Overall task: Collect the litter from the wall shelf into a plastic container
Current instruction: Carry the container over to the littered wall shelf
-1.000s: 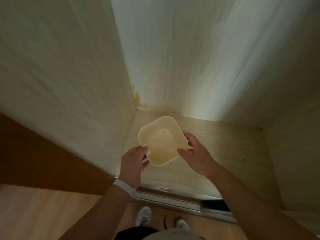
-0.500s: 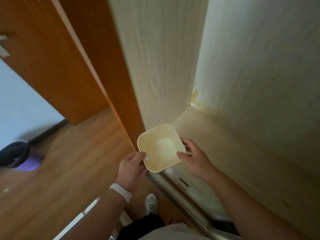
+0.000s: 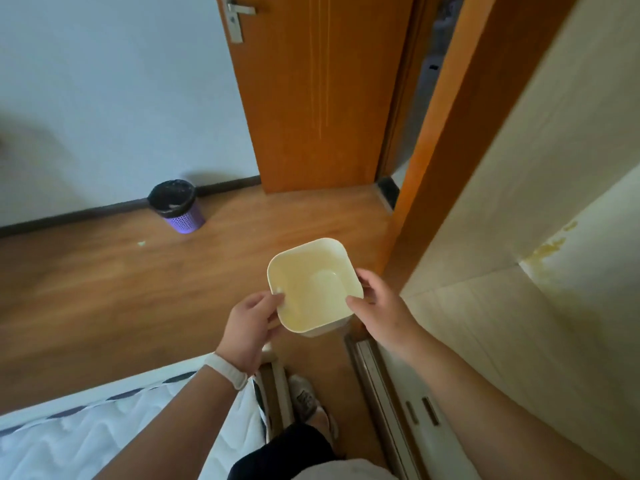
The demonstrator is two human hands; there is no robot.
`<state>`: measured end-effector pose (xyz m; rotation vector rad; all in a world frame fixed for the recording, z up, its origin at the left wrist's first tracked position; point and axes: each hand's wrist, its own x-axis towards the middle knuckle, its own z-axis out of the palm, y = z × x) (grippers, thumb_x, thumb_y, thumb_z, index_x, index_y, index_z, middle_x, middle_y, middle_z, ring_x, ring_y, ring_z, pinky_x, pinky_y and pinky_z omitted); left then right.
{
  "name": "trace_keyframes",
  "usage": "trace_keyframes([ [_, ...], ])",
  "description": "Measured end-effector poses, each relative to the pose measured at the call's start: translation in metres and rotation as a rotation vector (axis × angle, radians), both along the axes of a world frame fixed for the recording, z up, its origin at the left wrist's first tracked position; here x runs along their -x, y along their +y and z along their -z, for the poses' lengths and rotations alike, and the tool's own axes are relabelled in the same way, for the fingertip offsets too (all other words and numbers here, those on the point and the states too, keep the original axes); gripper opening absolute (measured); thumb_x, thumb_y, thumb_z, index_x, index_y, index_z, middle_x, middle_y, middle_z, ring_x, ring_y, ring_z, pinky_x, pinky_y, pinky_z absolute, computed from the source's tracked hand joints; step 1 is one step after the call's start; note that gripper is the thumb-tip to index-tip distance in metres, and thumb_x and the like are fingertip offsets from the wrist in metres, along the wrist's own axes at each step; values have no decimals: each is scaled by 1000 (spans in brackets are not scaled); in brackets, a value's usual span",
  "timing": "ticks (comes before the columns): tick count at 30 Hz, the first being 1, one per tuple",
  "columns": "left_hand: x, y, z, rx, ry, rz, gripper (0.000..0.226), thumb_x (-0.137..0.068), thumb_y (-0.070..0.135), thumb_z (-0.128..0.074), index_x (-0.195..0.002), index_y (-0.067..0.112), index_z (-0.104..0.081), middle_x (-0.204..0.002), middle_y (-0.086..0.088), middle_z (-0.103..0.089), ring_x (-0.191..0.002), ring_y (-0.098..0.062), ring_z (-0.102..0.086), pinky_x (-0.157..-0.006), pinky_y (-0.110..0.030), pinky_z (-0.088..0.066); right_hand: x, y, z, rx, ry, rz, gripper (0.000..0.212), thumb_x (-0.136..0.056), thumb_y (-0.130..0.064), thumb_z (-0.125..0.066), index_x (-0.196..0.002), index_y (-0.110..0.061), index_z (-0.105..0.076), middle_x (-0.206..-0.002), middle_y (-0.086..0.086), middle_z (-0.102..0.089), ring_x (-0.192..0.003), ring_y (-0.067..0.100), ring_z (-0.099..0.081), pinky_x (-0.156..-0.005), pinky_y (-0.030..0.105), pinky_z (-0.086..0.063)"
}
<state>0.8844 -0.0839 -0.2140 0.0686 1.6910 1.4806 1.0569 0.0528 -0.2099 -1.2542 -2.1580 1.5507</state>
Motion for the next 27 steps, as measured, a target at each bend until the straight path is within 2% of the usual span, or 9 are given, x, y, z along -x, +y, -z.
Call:
trace_keyframes([
  [2,24,0,6,-15,-12,-35,14,-99,12,-59,-101,4,-70,-96,-15,-76,-84,-27,-73,-82,-45,-60,29,6,-2,-4,-11,-45,61,-83,-47,-58,-140,-34,-43,-130,-12,-56,-117,8,-54,-99,42,-49],
  [5,62,6,16,-25,-43,-84,15,-99,11,-58,-101,3,-71,-93,-14,-74,-82,-24,-70,-72,-39,-58,73,19,-4,-30,-59,-94,56,-88,-42,-58,-141,-36,-40,-136,-12,-53,-123,10,-50,-102,44,-48],
  [11,146,36,34,-64,-89,-191,16,-98,7,-58,-94,8,-73,-87,-13,-68,-82,-25,-65,-75,-39,-59,172,63,3,-93,-158,-207,52,-94,-42,-57,-142,-39,-37,-140,-12,-49,-125,13,-49,-101,44,-49],
  [13,173,42,39,-73,-102,-221,17,-97,6,-57,-93,8,-74,-88,-15,-66,-82,-26,-63,-77,-40,-59,207,76,6,-98,-165,-244,51,-95,-38,-57,-142,-36,-38,-136,-16,-49,-123,9,-49,-98,34,-49],
  [16,213,46,40,-83,-93,-292,20,-97,6,-57,-88,9,-75,-78,-7,-70,-75,-21,-64,-68,-36,-59,256,86,1,-109,-147,-317,46,-98,-33,-55,-141,-33,-40,-125,-20,-47,-112,2,-48,-79,15,-43],
  [19,243,42,32,-86,-83,-346,23,-96,5,-57,-84,9,-76,-65,2,-69,-65,-13,-65,-63,-32,-57,294,88,-8,-93,-112,-362,42,-98,-28,-55,-137,-32,-43,-118,-24,-50,-106,1,-52,-68,9,-43],
  [24,284,24,21,-98,-41,-431,25,-95,8,-58,-80,11,-79,-76,-8,-61,-74,-20,-60,-59,-28,-57,353,87,-13,-50,-51,-459,35,-93,-28,-56,-124,-42,-48,-114,-30,-58,-103,-6,-58,-84,24,-52],
  [27,300,12,17,-90,-23,-490,32,-93,9,-59,-70,15,-80,-85,-12,-52,-80,-23,-54,-61,-27,-58,388,83,-15,-30,-7,-537,35,-94,-22,-56,-126,-35,-50,-114,-27,-59,-100,-9,-57,-79,16,-51],
])
